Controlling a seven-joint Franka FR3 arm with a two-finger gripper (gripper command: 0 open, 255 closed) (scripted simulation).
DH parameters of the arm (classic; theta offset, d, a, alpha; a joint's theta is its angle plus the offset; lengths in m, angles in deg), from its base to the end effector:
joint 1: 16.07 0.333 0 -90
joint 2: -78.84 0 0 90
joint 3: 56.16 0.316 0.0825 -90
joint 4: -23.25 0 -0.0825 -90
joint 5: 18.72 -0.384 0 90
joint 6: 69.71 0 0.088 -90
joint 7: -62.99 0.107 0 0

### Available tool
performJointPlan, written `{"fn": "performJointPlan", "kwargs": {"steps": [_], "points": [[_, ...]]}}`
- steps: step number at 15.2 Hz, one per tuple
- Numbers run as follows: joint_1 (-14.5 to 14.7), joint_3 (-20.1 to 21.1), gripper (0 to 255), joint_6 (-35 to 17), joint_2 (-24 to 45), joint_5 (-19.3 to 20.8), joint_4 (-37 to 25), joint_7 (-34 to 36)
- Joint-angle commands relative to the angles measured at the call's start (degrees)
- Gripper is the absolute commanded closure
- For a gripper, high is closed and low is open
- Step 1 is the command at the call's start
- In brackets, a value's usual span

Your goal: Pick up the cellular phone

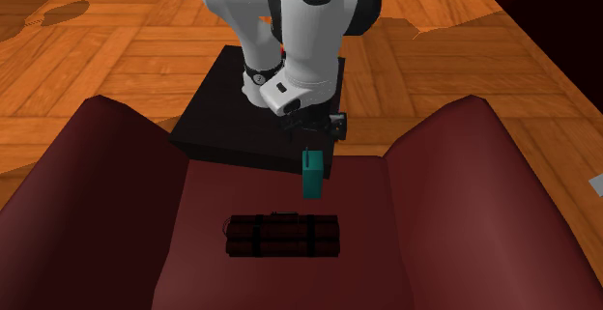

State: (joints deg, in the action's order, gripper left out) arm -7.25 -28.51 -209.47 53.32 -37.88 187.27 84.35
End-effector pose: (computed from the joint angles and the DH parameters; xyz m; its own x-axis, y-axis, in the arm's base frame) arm 0.2880 0.1880 0.3007 0.9994 -0.0355 -0.0036 -0.0355 -0.9993 -0.0126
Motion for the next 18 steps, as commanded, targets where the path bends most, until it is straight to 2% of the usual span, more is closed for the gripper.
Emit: {"fn": "performJointPlan", "kwargs": {"steps": [1,2,9,11,12,18], "points": [[-0.33,2.40,0,-6.05,5.66,-0.15,0.62,1.83],[-0.32,2.39,0,-6.06,5.67,-0.14,0.62,1.85],[-2.78,4.78,0,-15.64,14.54,2.70,1.51,3.91],[-2.75,4.75,0,-15.64,14.54,2.71,1.51,3.92],[-2.69,4.71,255,-15.59,14.41,2.61,1.58,3.85],[-2.60,4.71,255,-15.46,14.27,2.51,1.59,3.84]]}}
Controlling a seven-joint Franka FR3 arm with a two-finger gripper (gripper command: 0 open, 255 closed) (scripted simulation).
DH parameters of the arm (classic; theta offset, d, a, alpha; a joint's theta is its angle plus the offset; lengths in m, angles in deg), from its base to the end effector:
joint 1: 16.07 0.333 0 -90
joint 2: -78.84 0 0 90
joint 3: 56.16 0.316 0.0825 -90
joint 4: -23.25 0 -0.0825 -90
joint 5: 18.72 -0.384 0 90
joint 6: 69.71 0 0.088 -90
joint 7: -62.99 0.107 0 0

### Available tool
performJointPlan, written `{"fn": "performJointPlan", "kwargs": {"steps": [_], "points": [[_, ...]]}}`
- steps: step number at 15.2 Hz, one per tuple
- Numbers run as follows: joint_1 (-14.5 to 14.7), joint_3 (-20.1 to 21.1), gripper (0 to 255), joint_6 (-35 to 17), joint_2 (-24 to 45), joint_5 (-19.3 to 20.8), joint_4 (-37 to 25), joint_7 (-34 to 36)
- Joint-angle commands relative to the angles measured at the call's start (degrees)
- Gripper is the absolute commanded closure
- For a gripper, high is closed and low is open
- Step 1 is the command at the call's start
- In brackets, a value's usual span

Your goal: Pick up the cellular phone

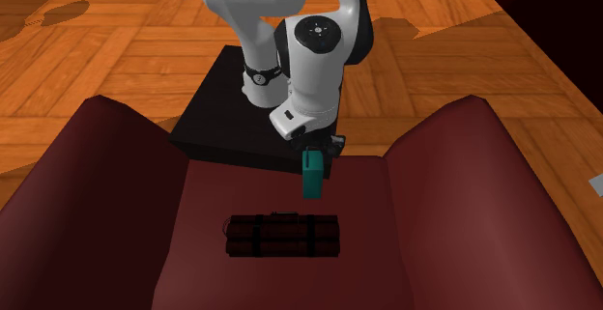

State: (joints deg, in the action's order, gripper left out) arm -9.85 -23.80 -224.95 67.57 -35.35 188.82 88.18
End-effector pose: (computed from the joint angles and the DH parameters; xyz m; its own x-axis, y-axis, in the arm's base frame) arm 0.2847 0.1970 0.2338 0.9992 -0.0396 -0.0081 -0.0397 -0.9991 -0.0133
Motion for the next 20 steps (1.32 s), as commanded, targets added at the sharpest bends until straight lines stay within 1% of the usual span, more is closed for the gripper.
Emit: {"fn": "performJointPlan", "kwargs": {"steps": [1,3,9,18,20], "points": [[-0.02,0.00,255,0.00,0.05,0.00,0.03,0.02],[-0.15,0.03,255,-0.16,0.30,0.18,-0.04,0.09],[1.85,-1.78,255,7.48,-6.87,-2.43,-0.67,-1.77],[3.25,-4.29,255,18.28,-15.75,-3.01,-2.69,-2.61],[3.27,-4.34,255,18.46,-15.89,-3.00,-2.73,-2.62]]}}
